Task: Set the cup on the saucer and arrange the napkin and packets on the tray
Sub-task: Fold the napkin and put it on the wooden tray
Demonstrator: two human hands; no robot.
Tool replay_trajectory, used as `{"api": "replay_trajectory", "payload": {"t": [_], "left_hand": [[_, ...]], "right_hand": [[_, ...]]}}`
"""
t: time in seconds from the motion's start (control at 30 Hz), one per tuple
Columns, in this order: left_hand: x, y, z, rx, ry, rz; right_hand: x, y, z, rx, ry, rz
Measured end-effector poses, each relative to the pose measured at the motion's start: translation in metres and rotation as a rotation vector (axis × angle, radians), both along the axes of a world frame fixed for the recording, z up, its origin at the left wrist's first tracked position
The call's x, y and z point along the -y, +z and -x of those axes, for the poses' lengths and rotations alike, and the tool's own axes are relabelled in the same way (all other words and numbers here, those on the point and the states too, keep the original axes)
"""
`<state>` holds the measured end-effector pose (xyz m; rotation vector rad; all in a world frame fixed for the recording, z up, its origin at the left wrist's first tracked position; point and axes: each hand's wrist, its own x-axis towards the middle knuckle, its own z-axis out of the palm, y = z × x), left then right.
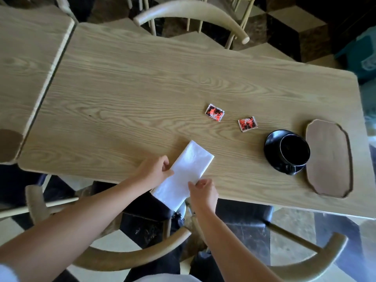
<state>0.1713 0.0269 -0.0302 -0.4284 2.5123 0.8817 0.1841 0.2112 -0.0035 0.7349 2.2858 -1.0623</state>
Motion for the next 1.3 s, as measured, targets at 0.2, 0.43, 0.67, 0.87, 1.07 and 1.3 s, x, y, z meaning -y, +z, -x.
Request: {"api": "replay_trajectory", "payload": {"t": [0.2, 0.43, 0.67, 0.87, 1.07, 1.3], "left_hand": [[-0.015, -0.001, 0.013, -0.088, 0.090, -0.055], [-0.021, 0.002, 0.050, -0.159, 0.001, -0.051], [-0.018, 0.005, 0.086, -0.109, -0.092, -0.048], [-0.001, 0.025, 0.102, -0.166, -0.102, -0.084], [0.007, 0.061, 0.128, -0.347, -0.095, -0.067], [-0.006, 0.076, 0.107, -0.476, -0.365, 0.028]], "right_hand": [[-0.002, -0.008, 0.024, -0.050, 0.091, 0.003], [-0.005, -0.015, 0.074, -0.167, 0.110, 0.007], [-0.002, -0.010, 0.130, -0.134, 0.175, 0.012], [0.000, 0.011, 0.150, -0.177, 0.261, 0.225], [-0.005, 0.047, 0.172, -0.293, 0.264, 0.273], [-0.030, 0.066, 0.142, -0.468, 0.515, 0.076]]}}
